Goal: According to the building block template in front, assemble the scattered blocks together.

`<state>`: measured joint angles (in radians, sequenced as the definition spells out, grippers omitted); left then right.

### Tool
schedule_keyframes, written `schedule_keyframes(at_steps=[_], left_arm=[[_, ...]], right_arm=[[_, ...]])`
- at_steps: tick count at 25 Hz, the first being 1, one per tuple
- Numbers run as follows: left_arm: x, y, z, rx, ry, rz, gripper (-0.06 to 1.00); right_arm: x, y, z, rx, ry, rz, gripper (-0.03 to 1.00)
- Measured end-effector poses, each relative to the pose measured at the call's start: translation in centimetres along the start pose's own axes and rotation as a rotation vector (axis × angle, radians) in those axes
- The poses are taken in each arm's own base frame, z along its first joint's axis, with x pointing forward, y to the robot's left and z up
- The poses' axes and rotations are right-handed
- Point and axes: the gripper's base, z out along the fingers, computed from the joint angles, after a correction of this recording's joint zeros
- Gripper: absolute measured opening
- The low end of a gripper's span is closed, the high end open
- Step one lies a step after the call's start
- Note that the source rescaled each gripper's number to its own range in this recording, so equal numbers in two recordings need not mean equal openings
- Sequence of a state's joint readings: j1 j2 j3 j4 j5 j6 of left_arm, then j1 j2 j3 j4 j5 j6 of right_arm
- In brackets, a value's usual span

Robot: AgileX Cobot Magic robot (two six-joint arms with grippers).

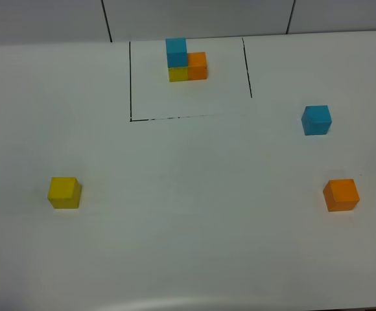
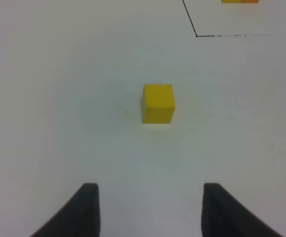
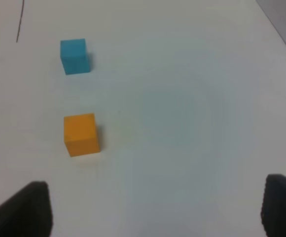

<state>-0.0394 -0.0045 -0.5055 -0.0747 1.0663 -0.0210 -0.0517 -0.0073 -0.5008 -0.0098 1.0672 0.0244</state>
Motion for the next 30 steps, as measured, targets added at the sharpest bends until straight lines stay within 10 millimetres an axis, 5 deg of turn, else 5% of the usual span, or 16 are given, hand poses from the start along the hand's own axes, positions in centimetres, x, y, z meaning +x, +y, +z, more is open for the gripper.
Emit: schedule_keyframes(at_steps=[19, 21, 25, 28, 30], left_arm=[[-0.5, 0.0, -0.2, 0.000, -0.035, 0.015, 0.11], [-1.4, -0.1, -0.2, 0.000, -0.087, 0.030, 0.24], [-3.5, 0.0, 1.1, -0.005, -0.072, 0.032, 0.64], [-5.2, 0.0, 3.3, -0.009, 0.046, 0.023, 0.91], [-6.5, 0.1, 5.4, -0.014, 0.136, 0.015, 0.98]], right_arm=[[0.0, 0.1, 0.0, -0.009, 0.000, 0.005, 0.82], [0.0, 0.1, 0.0, -0.009, 0.000, 0.005, 0.82], [0.0, 0.1, 0.0, -0.009, 0.000, 0.005, 0.82], [0.0, 0.1, 0.0, -0.009, 0.000, 0.005, 0.82], [0.0, 0.1, 0.0, -0.009, 0.000, 0.005, 0.82]])
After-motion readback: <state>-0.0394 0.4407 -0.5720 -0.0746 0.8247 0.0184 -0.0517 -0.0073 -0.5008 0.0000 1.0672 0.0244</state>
